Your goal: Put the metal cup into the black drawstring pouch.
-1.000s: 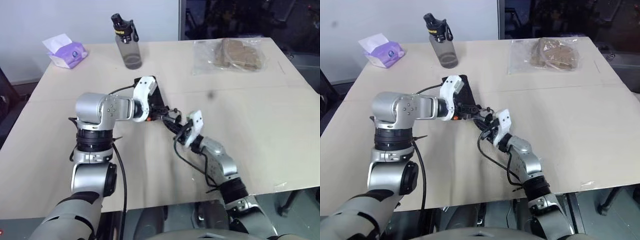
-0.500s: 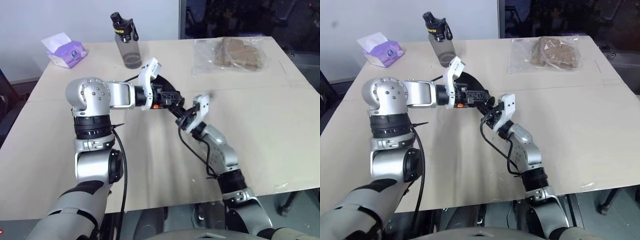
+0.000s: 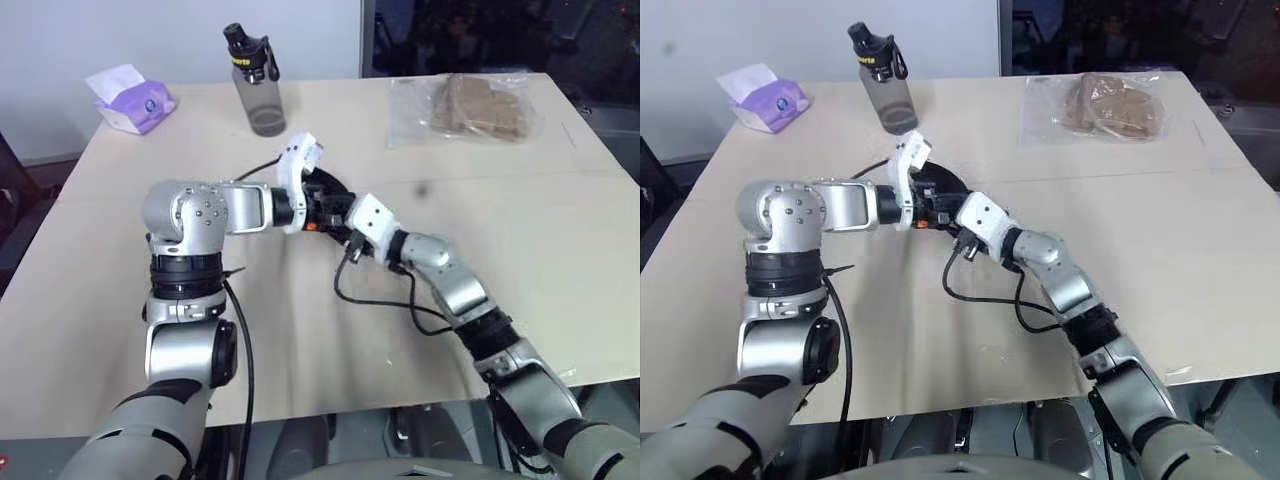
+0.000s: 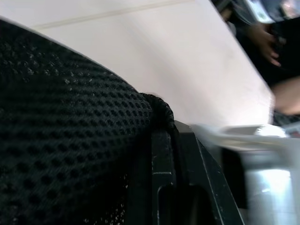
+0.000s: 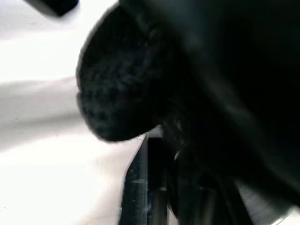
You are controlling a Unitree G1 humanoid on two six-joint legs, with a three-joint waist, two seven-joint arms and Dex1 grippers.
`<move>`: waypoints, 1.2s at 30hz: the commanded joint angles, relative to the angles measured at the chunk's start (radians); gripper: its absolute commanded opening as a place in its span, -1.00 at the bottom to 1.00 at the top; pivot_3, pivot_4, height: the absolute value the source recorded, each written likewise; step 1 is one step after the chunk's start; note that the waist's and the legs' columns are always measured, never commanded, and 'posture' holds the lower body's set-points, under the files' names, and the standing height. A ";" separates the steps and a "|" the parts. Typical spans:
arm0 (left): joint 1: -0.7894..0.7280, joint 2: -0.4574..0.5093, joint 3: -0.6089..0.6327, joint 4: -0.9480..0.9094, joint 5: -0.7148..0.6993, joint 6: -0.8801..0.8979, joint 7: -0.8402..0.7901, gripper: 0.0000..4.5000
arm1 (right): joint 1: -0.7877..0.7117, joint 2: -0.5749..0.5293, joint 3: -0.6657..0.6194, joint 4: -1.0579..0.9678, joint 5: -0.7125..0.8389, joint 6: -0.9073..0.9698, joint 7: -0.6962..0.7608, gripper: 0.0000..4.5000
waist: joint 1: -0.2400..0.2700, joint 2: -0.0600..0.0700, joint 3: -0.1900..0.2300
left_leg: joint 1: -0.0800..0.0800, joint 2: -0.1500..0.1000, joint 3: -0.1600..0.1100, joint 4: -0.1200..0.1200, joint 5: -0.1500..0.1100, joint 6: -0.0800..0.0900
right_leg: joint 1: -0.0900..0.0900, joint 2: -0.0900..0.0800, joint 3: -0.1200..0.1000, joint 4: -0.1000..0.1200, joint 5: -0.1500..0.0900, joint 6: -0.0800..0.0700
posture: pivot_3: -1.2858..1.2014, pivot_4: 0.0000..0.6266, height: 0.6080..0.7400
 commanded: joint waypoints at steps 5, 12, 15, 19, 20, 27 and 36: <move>-0.012 0.106 -0.011 0.069 0.073 -0.248 -0.117 -1.00 | 0.192 -0.157 -0.135 -0.600 0.239 0.367 0.066 0.30 | 0.003 0.000 0.000 | -0.008 -0.001 -0.002 0.001 0.000 0.000 | -0.007 -0.001 -0.002 -0.001 0.000 0.000 | 0.03 -0.52 1.00; -0.061 0.181 0.003 0.059 0.062 -0.250 -0.187 -1.00 | 0.152 -0.070 -0.097 -0.373 0.124 0.341 -0.109 0.94 | 0.000 0.000 0.000 | -0.008 -0.001 0.001 0.002 0.000 0.001 | -0.008 0.000 -0.002 0.003 0.000 0.000 | 0.03 -0.52 1.00; -0.058 0.197 -0.010 0.052 0.073 -0.261 -0.200 -1.00 | 0.131 -0.048 -0.066 -0.268 0.065 0.292 -0.145 0.94 | -0.001 0.000 0.000 | -0.008 -0.001 0.001 0.002 0.000 0.001 | -0.008 0.000 -0.001 0.002 0.000 0.000 | 0.03 -0.52 1.00; 0.019 0.159 0.045 0.025 0.051 -0.335 -0.210 -1.00 | 0.166 -0.003 -0.141 -0.359 0.154 0.407 -0.165 0.94 | 0.001 0.000 0.000 | -0.010 -0.002 0.000 0.002 0.000 0.000 | -0.009 -0.001 -0.002 0.001 0.000 0.000 | 0.03 -0.52 1.00; 0.034 0.159 0.048 0.023 0.056 -0.346 -0.209 -1.00 | 0.179 -0.002 -0.155 -0.393 0.174 0.442 -0.165 0.94 | 0.002 0.000 0.000 | -0.011 -0.001 -0.001 0.002 0.000 0.000 | -0.009 -0.001 -0.001 0.001 0.000 0.000 | 0.03 -0.52 1.00; 0.090 0.157 0.076 0.053 0.043 -0.358 -0.214 -1.00 | 0.217 0.040 -0.193 -0.535 0.322 0.670 -0.170 0.72 | 0.000 0.000 0.000 | -0.011 -0.002 -0.002 0.003 0.000 0.001 | -0.010 -0.001 -0.003 0.003 0.000 0.000 | 0.03 -0.52 1.00; 0.152 0.211 0.003 0.099 0.119 -0.401 -0.234 -1.00 | 0.146 0.123 -0.177 -0.408 0.335 0.681 -0.224 0.72 | -0.001 0.000 0.000 | -0.010 -0.002 -0.002 0.003 -0.001 0.003 | -0.010 0.000 -0.002 0.003 0.000 0.000 | 0.03 -0.52 1.00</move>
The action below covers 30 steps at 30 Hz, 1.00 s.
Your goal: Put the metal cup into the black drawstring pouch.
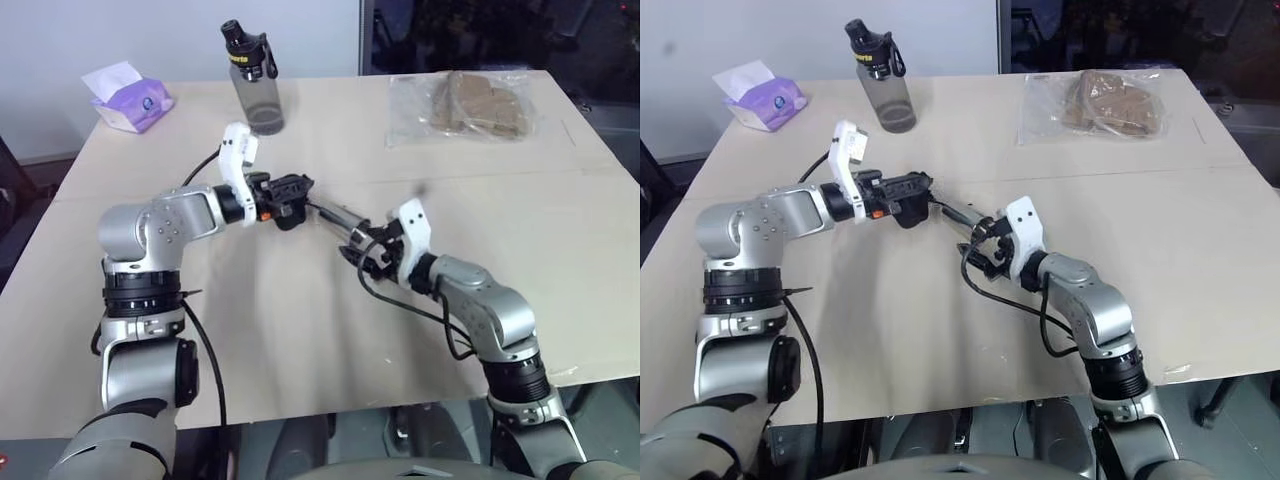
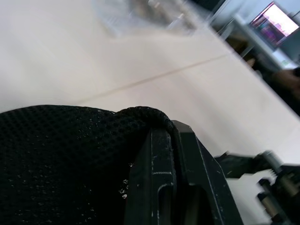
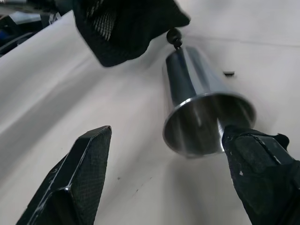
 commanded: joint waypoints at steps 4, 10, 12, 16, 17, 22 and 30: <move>0.067 0.116 -0.199 0.115 0.252 -0.213 -0.013 -1.00 | -0.089 0.071 0.007 0.178 -0.025 -0.101 -0.041 0.13 | -0.002 0.000 0.000 | 0.001 0.000 0.001 0.000 0.000 -0.001 | 0.000 0.000 0.000 0.000 0.000 0.000 | 0.03 -0.52 1.00; 0.140 0.188 -0.346 0.173 0.447 -0.440 -0.048 -1.00 | -0.106 0.083 -0.013 0.214 -0.034 -0.145 -0.071 -0.97 | 0.003 0.000 -0.001 | 0.000 0.000 0.001 -0.001 0.001 -0.002 | 0.000 -0.001 0.000 -0.001 0.000 0.000 | 0.03 -0.52 1.00; 0.163 0.193 -0.364 0.121 0.423 -0.445 -0.124 -1.00 | -0.086 0.064 -0.012 0.172 -0.032 -0.138 -0.067 -0.97 | 0.001 0.000 -0.001 | 0.001 0.000 0.001 -0.001 0.001 -0.001 | 0.000 -0.001 0.001 0.000 0.000 0.000 | 0.03 -0.52 1.00; 0.079 0.078 -0.091 -0.030 -0.042 0.046 -0.232 -1.00 | -0.014 0.018 -0.033 0.021 0.013 -0.094 -0.051 -0.97 | 0.006 0.001 0.000 | 0.000 0.000 0.001 0.000 -0.001 0.002 | 0.000 0.000 0.000 0.000 0.000 0.000 | 0.03 -0.52 1.00; 0.045 0.075 -0.041 -0.021 -0.112 0.148 -0.247 -1.00 | 0.012 0.001 -0.053 -0.037 0.035 -0.072 -0.048 -0.97 | 0.009 -0.001 0.000 | -0.003 0.000 0.001 0.002 -0.001 0.002 | 0.000 -0.001 -0.003 0.000 0.000 0.000 | 0.03 -0.52 1.00; 0.032 0.071 0.024 0.108 -0.091 0.217 -0.150 -1.00 | 0.105 -0.077 -0.109 -0.217 0.089 0.008 -0.067 -0.97 | -0.006 0.000 -0.001 | -0.001 0.000 -0.002 0.002 -0.001 0.003 | 0.002 0.000 -0.004 0.000 0.000 0.000 | 0.03 -0.52 1.00; 0.043 0.047 0.054 0.210 -0.035 0.178 -0.069 -1.00 | 0.165 -0.129 -0.035 -0.316 0.114 -0.018 -0.020 -0.97 | -0.011 -0.001 0.000 | 0.009 0.003 0.002 -0.003 -0.001 0.003 | 0.007 0.004 0.000 0.001 0.000 -0.001 | 0.03 -0.52 1.00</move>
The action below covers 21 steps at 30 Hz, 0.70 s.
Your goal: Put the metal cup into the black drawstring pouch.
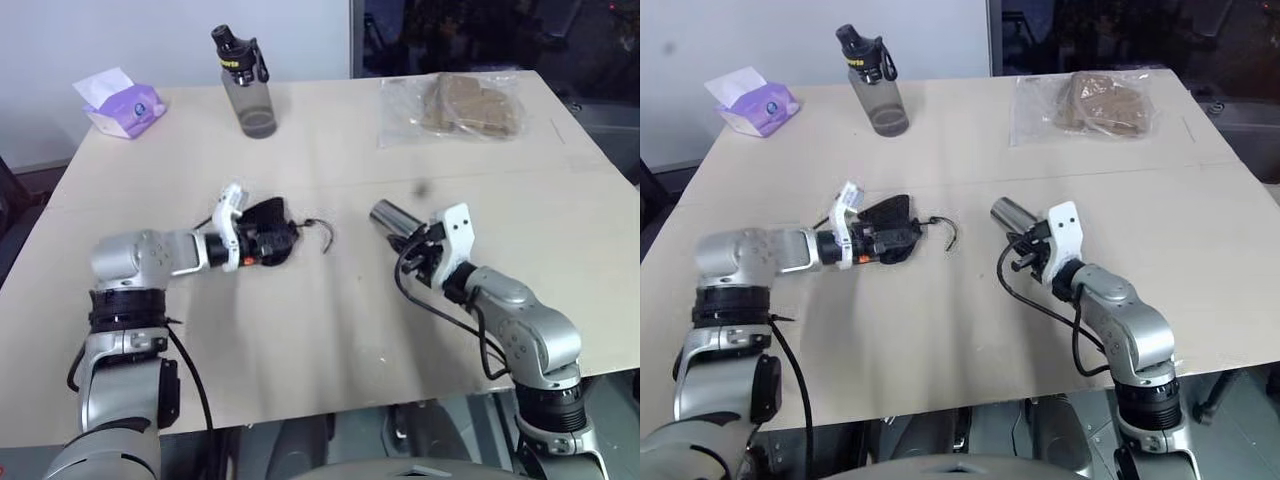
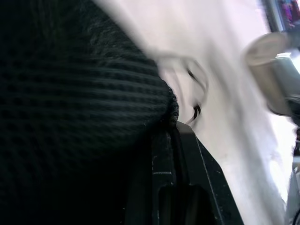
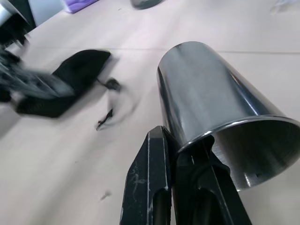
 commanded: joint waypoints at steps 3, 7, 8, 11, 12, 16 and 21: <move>-0.065 -0.007 0.054 0.021 -0.025 0.030 0.025 -1.00 | 0.008 -0.032 0.087 -0.085 0.033 -0.085 0.089 -0.97 | 0.011 0.000 0.000 | 0.000 -0.001 0.000 0.001 0.000 0.000 | 0.000 -0.001 0.002 -0.001 0.000 0.000 | 0.03 -0.52 1.00; -0.088 -0.004 0.047 0.027 -0.019 0.048 0.038 -1.00 | -0.008 -0.044 0.105 -0.056 0.032 -0.123 0.119 -0.97 | 0.015 0.000 0.000 | 0.000 -0.003 -0.001 0.002 0.000 0.000 | 0.000 -0.003 0.002 -0.001 0.000 0.001 | 0.03 -0.52 1.00; -0.086 0.001 0.033 0.042 0.004 0.027 0.048 -1.00 | -0.013 -0.045 0.106 -0.047 0.034 -0.130 0.125 -0.97 | 0.015 0.000 0.000 | 0.000 -0.003 -0.001 0.002 0.000 0.000 | 0.000 -0.003 0.002 -0.001 0.000 0.001 | 0.03 -0.52 1.00; -0.036 0.055 -0.110 0.038 0.152 -0.159 0.024 -1.00 | -0.023 -0.052 0.112 -0.023 0.025 -0.145 0.132 -0.97 | 0.014 0.000 0.000 | 0.000 -0.002 -0.001 0.001 0.000 0.000 | 0.000 -0.002 0.002 0.000 0.000 0.000 | 0.03 -0.52 1.00; -0.008 0.081 -0.166 -0.009 0.181 -0.235 -0.035 -1.00 | -0.024 -0.053 0.115 -0.017 0.023 -0.149 0.133 -0.97 | 0.012 0.000 0.000 | 0.000 -0.002 -0.001 0.001 0.000 0.000 | 0.000 -0.002 0.002 0.000 0.000 0.000 | 0.03 -0.52 1.00; 0.021 0.122 -0.207 -0.105 0.189 -0.398 -0.178 -0.66 | -0.022 -0.057 0.116 -0.007 0.017 -0.157 0.128 -1.00 | 0.017 0.000 0.000 | 0.001 -0.001 0.001 -0.002 0.001 -0.002 | -0.001 -0.003 0.004 -0.002 0.000 0.000 | 0.03 -0.52 1.00; 0.025 0.136 -0.187 -0.156 0.224 -0.494 -0.188 0.37 | -0.017 -0.061 0.111 -0.014 0.019 -0.156 0.128 -1.00 | 0.022 0.000 0.000 | -0.004 -0.002 0.000 0.001 0.000 0.000 | -0.002 -0.003 0.001 -0.002 0.000 0.000 | 0.03 -0.52 1.00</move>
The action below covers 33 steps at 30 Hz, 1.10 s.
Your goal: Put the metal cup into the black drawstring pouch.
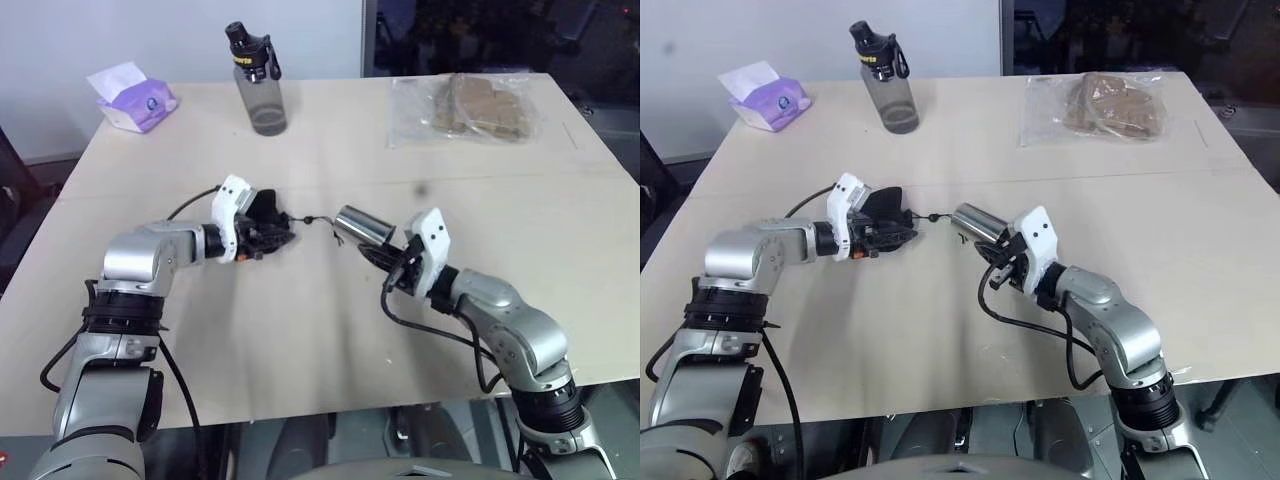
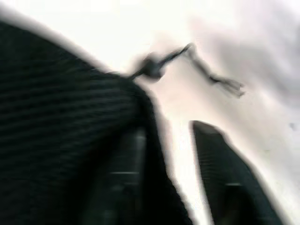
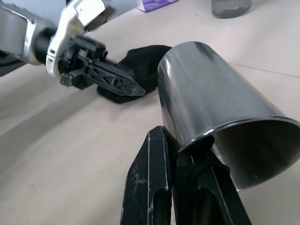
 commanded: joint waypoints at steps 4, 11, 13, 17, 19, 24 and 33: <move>0.036 0.135 -0.017 -0.057 0.151 -0.276 -0.054 0.37 | 0.001 -0.006 -0.008 -0.036 0.013 -0.028 0.004 -1.00 | -0.012 0.000 0.000 | -0.002 0.000 0.000 0.001 0.000 0.000 | -0.003 0.001 0.000 0.001 0.000 0.000 | 0.03 -0.52 1.00; 0.008 0.119 -0.060 0.019 0.297 -0.387 0.020 0.37 | -0.006 0.005 0.002 -0.013 0.007 -0.048 0.002 -1.00 | 0.000 0.000 0.000 | -0.004 0.000 0.001 0.002 0.000 0.000 | -0.003 0.001 -0.003 0.001 0.000 0.000 | 0.03 -0.52 1.00; 0.001 0.104 -0.068 0.028 0.309 -0.377 0.021 0.37 | -0.008 0.006 0.004 -0.010 0.003 -0.050 0.002 -1.00 | 0.000 0.000 0.000 | -0.005 -0.001 0.001 0.003 0.000 0.001 | -0.003 0.000 -0.003 0.000 0.000 0.000 | 0.03 -0.52 1.00; -0.019 0.087 -0.074 0.052 0.331 -0.387 0.024 0.14 | -0.008 0.006 0.004 -0.014 0.000 -0.050 0.001 -1.00 | -0.003 0.000 0.000 | -0.006 0.000 0.000 0.003 0.000 0.001 | -0.003 0.001 -0.004 0.001 0.000 0.000 | 0.03 -0.52 1.00; -0.031 0.072 -0.049 0.018 0.259 -0.277 -0.023 0.06 | -0.009 0.005 0.004 -0.016 -0.001 -0.049 0.000 -1.00 | -0.005 0.000 0.000 | -0.006 0.000 -0.001 0.003 0.000 0.001 | -0.003 0.001 -0.005 0.001 0.000 0.000 | 0.03 -0.52 1.00; -0.082 0.091 -0.013 -0.018 0.160 -0.090 -0.097 0.06 | -0.007 0.002 0.001 -0.020 -0.002 -0.046 -0.003 -1.00 | -0.007 0.000 0.000 | -0.006 0.000 -0.001 0.003 0.000 0.001 | -0.003 0.001 -0.005 0.001 0.000 0.000 | 0.03 -0.52 1.00; -0.052 0.098 -0.090 -0.249 0.148 0.052 -0.076 0.37 | -0.005 0.003 0.003 -0.019 -0.003 -0.043 -0.005 -1.00 | -0.007 0.000 0.000 | -0.006 0.000 -0.001 0.003 0.000 0.001 | -0.003 0.001 -0.004 0.001 0.000 0.000 | 0.03 -0.52 1.00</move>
